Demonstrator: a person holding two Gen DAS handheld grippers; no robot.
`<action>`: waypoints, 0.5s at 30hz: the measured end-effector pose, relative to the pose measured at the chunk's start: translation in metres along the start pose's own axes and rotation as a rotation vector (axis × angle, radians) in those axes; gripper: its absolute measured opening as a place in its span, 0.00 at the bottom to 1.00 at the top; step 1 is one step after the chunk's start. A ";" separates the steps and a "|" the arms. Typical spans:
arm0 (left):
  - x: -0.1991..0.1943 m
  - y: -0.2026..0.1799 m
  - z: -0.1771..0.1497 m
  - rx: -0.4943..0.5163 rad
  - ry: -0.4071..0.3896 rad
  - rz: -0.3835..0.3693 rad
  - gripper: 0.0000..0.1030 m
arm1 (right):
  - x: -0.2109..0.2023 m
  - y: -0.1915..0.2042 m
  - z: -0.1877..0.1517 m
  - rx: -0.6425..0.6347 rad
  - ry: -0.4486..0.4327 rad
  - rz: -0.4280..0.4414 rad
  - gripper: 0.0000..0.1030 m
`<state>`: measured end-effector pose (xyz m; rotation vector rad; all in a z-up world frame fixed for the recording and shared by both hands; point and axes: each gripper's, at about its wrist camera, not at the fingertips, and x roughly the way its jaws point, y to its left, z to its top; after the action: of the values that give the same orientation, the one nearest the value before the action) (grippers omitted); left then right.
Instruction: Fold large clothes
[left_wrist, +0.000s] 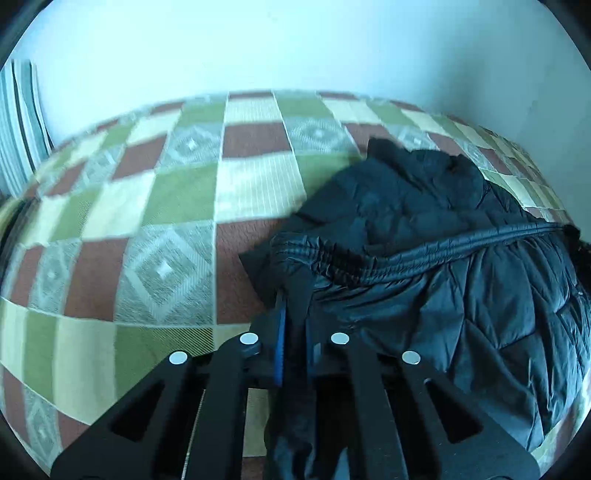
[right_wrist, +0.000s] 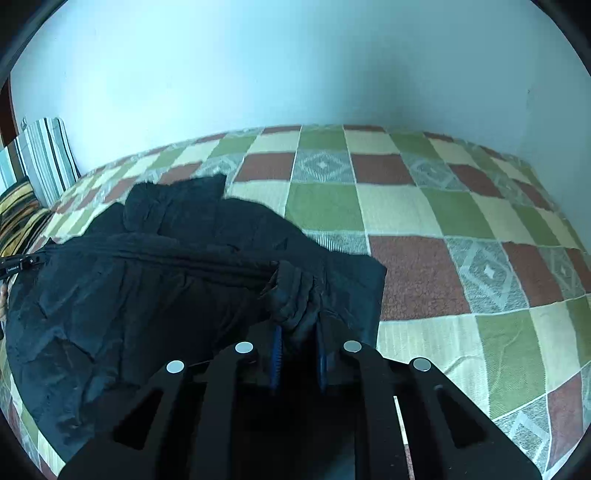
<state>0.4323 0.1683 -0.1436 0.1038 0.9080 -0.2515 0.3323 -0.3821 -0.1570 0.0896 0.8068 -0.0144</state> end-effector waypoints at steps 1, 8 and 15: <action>-0.004 -0.003 0.002 0.008 -0.014 0.017 0.06 | -0.003 0.000 0.002 -0.003 -0.012 -0.003 0.14; -0.040 -0.012 0.037 -0.016 -0.169 0.099 0.06 | -0.020 0.004 0.035 -0.014 -0.104 -0.019 0.14; -0.022 -0.017 0.085 -0.060 -0.187 0.195 0.05 | 0.014 0.009 0.085 0.016 -0.122 -0.043 0.14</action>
<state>0.4802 0.1385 -0.0741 0.1104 0.7136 -0.0506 0.4039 -0.3801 -0.1081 0.0854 0.6871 -0.0658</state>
